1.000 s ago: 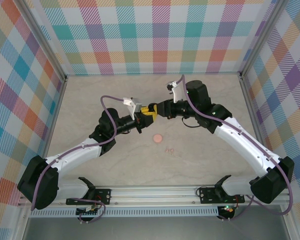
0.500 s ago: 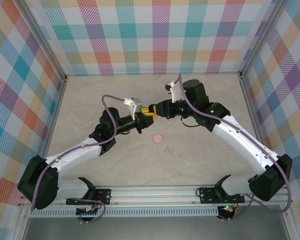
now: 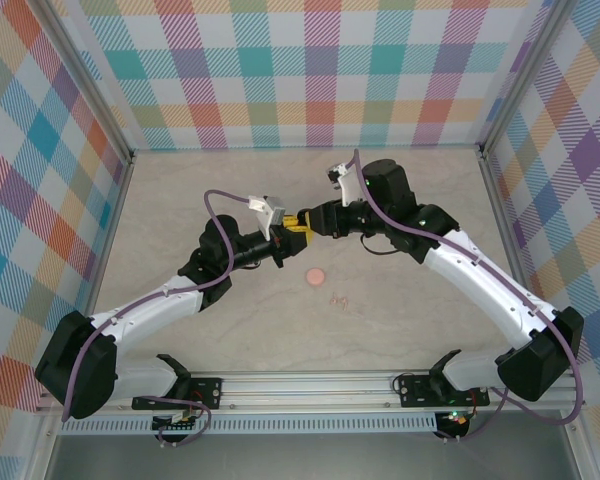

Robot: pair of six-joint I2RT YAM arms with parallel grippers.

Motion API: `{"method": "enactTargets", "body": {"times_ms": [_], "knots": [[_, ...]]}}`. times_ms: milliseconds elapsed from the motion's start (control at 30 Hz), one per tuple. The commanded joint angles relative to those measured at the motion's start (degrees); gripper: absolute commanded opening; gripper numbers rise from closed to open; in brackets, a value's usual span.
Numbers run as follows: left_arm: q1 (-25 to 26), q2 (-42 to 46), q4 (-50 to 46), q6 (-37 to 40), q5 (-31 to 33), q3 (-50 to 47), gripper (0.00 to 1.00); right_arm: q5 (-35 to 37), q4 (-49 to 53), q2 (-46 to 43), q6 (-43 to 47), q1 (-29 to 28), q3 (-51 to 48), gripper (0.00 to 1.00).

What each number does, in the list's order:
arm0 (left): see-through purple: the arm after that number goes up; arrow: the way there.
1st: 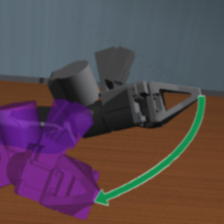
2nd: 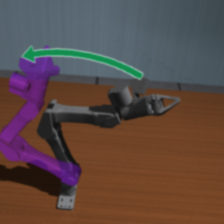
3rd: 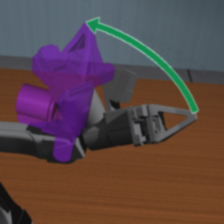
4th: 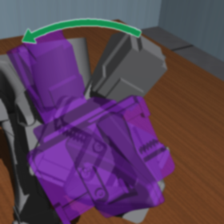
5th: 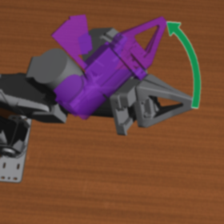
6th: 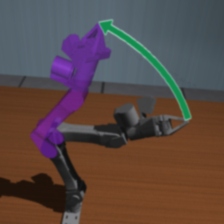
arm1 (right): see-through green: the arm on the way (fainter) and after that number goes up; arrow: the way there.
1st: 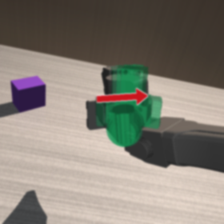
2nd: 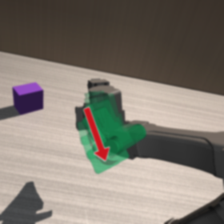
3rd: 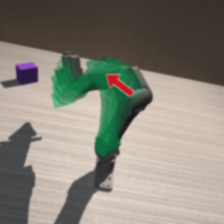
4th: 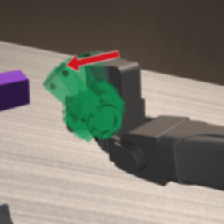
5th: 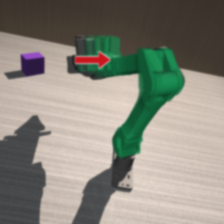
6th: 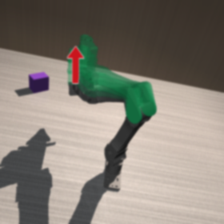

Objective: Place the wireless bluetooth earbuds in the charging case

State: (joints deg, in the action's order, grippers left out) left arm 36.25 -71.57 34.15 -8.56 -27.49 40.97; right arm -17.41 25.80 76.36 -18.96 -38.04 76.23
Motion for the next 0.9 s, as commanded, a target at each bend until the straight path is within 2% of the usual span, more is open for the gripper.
{"method": "enactTargets", "body": {"times_ms": [0, 867], "knots": [[0.4, 1.9, 4.6, 0.4, -1.1, 2.9, 0.20, 0.6, 2.9, 0.7, 0.8, -0.5, 1.1, 0.34], [0.4, 2.8, 1.1, 2.2, 1.9, 3.3, 0.20, 2.6, 3.7, -0.9, 1.1, -0.5, 0.7, 0.32]]}}
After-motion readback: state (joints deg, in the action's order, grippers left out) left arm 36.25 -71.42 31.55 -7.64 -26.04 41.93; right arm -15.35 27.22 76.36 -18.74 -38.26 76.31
